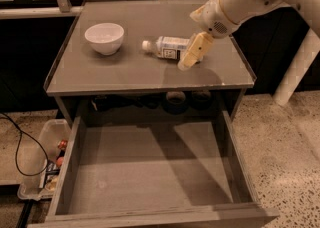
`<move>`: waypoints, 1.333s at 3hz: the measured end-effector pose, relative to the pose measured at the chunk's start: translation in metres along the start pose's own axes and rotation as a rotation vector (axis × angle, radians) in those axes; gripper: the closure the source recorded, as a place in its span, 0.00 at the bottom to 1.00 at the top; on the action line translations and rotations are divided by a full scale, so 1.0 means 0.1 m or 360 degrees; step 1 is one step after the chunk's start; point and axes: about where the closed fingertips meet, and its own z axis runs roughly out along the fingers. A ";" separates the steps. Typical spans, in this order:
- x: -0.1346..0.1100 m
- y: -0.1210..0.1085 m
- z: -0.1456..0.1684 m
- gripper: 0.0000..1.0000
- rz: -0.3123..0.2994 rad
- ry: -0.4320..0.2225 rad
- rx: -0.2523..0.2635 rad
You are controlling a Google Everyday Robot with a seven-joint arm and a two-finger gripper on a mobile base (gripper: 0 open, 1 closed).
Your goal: Place blue plastic bottle into top drawer
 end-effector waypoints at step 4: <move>0.16 -0.34 0.81 0.00 -0.0040 0.0057 -0.0117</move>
Offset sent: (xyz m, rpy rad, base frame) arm 0.0633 0.0287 -0.0407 -0.0483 0.0013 0.0770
